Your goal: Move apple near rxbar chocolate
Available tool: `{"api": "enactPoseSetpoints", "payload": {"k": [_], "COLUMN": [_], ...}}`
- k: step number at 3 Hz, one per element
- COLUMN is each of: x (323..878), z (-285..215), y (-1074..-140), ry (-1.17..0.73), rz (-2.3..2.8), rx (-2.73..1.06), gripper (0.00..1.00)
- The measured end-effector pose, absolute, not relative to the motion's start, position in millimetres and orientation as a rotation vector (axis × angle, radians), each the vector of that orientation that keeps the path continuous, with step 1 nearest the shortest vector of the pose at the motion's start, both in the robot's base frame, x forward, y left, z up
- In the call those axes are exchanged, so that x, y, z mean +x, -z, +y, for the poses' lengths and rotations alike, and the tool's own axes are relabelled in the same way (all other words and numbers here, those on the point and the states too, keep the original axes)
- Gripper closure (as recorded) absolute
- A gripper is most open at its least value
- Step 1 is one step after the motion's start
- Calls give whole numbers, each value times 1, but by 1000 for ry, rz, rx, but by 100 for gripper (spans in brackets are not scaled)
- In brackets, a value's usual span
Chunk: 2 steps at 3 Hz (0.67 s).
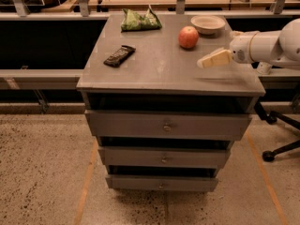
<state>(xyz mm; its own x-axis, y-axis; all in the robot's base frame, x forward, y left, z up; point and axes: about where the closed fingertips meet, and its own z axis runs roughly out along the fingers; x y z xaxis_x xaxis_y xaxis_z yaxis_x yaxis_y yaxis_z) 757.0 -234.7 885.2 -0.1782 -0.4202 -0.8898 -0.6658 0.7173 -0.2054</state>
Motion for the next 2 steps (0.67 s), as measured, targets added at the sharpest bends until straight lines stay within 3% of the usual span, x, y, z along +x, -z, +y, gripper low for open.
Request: {"api": "enactPoseSetpoints", "payload": {"k": [1,2], "x": [806,815], "z": [-224,-229], "y": [-883,-899], "ry": [-327,-314], "rz": [1762,1730], "rx": [-771,-754], "gripper": [0,0]}}
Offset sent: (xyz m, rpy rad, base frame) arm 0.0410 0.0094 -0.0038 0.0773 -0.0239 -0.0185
